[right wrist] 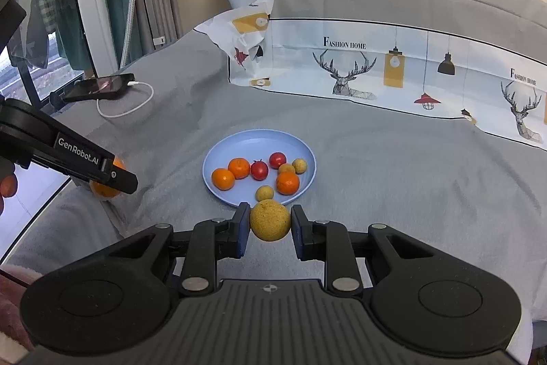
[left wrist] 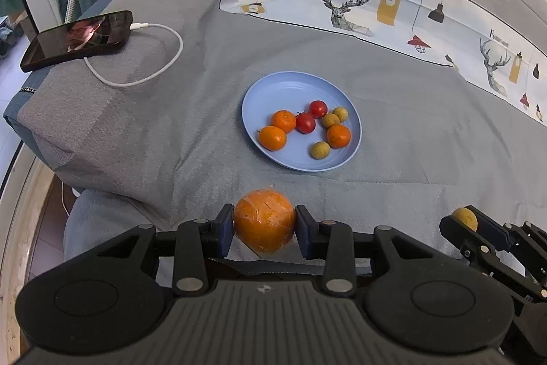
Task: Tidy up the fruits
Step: 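Carry the orange and yellow-green fruit over the blue plate and lower them, then open both tools to release the fruits onto the plate and withdraw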
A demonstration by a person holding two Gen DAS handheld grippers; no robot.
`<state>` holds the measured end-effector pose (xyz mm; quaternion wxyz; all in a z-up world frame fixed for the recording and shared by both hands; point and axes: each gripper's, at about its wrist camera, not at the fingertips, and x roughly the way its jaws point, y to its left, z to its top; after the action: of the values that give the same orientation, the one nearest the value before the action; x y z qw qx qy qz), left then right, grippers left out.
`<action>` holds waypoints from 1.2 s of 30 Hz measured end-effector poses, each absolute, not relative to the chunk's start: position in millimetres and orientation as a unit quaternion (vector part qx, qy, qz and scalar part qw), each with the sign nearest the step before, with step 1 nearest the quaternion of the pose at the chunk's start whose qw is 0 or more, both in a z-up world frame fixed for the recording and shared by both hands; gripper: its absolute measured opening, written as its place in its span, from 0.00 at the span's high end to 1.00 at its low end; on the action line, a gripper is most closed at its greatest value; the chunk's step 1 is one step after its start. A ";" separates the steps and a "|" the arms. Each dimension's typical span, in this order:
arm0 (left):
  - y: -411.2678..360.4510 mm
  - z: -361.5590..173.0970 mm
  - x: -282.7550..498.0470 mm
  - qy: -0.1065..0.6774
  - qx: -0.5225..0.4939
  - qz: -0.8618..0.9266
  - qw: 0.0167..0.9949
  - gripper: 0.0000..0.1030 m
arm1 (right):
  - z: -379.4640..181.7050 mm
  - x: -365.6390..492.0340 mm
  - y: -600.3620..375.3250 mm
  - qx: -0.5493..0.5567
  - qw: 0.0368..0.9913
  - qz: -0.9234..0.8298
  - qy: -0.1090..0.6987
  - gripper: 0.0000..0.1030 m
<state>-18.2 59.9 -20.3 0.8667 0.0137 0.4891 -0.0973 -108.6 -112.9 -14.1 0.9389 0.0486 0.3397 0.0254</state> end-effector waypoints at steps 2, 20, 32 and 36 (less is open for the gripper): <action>61.3 -21.5 -13.5 0.491 0.012 -0.094 0.866 0.60 | -15.3 -105.3 -112.9 0.048 0.938 0.025 0.342 0.74; 32.6 -48.8 89.4 0.511 0.023 -0.094 0.854 0.60 | -38.9 -19.9 -114.4 0.057 0.930 0.039 0.360 0.74; -5.9 -99.4 174.6 0.523 0.071 -0.085 0.845 0.60 | -92.9 77.3 -119.2 0.062 0.912 0.052 0.402 0.74; -14.8 -120.7 199.1 0.536 0.074 -0.075 0.838 0.60 | -114.7 102.4 -120.3 0.056 0.906 0.050 0.418 0.74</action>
<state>199.1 -14.8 -120.7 0.8376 0.0744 0.5359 -0.0754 102.4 -120.3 -114.7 0.9056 0.0557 0.4175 0.0497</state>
